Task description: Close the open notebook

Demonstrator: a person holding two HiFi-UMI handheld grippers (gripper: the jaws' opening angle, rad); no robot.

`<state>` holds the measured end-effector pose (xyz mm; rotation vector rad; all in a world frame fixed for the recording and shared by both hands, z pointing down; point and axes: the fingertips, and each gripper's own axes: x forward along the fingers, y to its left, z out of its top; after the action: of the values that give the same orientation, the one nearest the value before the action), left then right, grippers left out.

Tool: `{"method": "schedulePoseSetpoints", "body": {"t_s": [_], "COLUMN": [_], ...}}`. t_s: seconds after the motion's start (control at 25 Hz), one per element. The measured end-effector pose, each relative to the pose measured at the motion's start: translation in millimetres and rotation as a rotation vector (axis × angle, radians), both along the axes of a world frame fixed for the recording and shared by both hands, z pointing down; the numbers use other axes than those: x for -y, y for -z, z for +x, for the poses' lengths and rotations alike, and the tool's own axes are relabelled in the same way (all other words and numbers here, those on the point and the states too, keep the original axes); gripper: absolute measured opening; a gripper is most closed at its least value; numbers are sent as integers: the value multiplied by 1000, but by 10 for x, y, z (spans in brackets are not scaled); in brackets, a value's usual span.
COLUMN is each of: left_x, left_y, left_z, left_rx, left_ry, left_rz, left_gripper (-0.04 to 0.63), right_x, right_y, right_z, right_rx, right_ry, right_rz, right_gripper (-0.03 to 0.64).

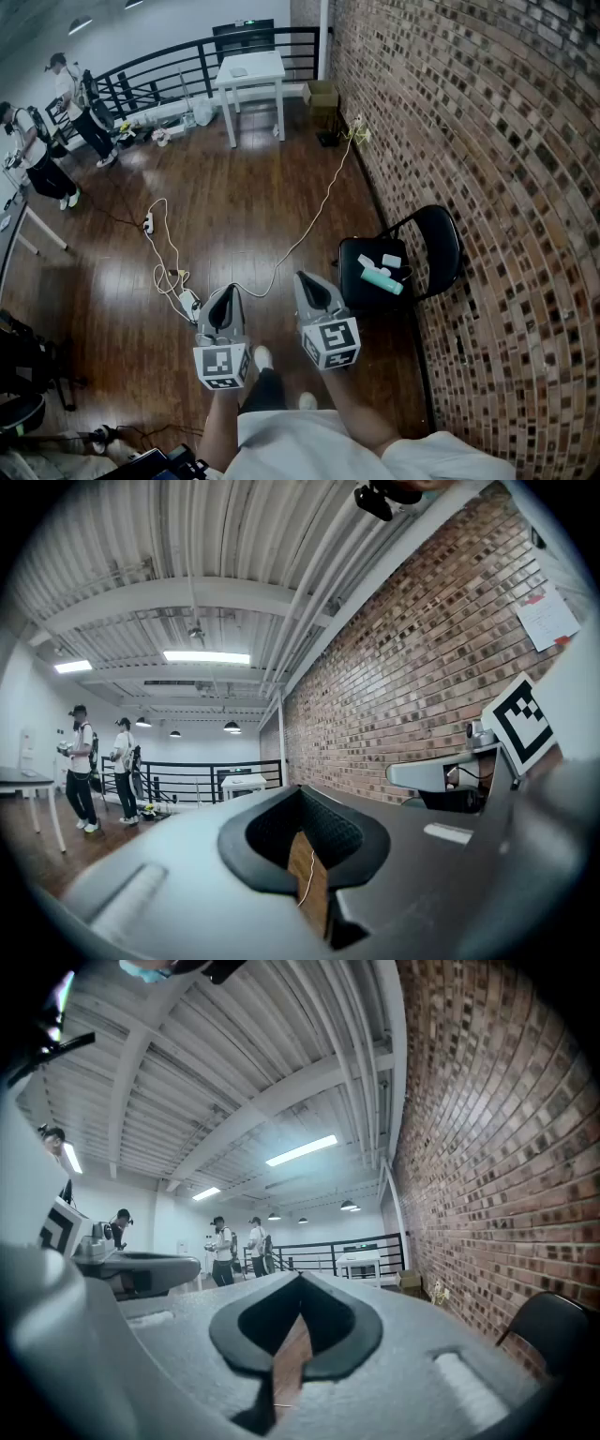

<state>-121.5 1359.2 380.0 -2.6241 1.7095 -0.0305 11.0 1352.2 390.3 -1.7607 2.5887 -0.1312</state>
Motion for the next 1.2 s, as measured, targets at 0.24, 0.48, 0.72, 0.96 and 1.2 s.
{"method": "schedulePoseSetpoints", "body": {"t_s": [0.24,0.48,0.72,0.96,1.2], "left_x": [994,2339,3348,4167,5394], "left_y": [-143,124,238,-12,-2], "left_z": [-155,-557,-920,-827,-515], "left_rx": [-33,-63,-85,-90,-71], "left_ry": [7,16,21,18,41], "left_rz": [4,79,52,1,10], "left_gripper": [15,15,15,15,15], "right_x": [898,2230,3210,4069,5395], "right_y": [-190,201,306,36,-3], "right_z": [-322,-779,-1126,-932,-592], "right_rx": [-56,-78,-90,-90,-61], "right_ry": [57,76,53,17,42], "right_rz": [-17,55,77,-2,17], "right_gripper": [-9,-9,-9,-11,-11]}}
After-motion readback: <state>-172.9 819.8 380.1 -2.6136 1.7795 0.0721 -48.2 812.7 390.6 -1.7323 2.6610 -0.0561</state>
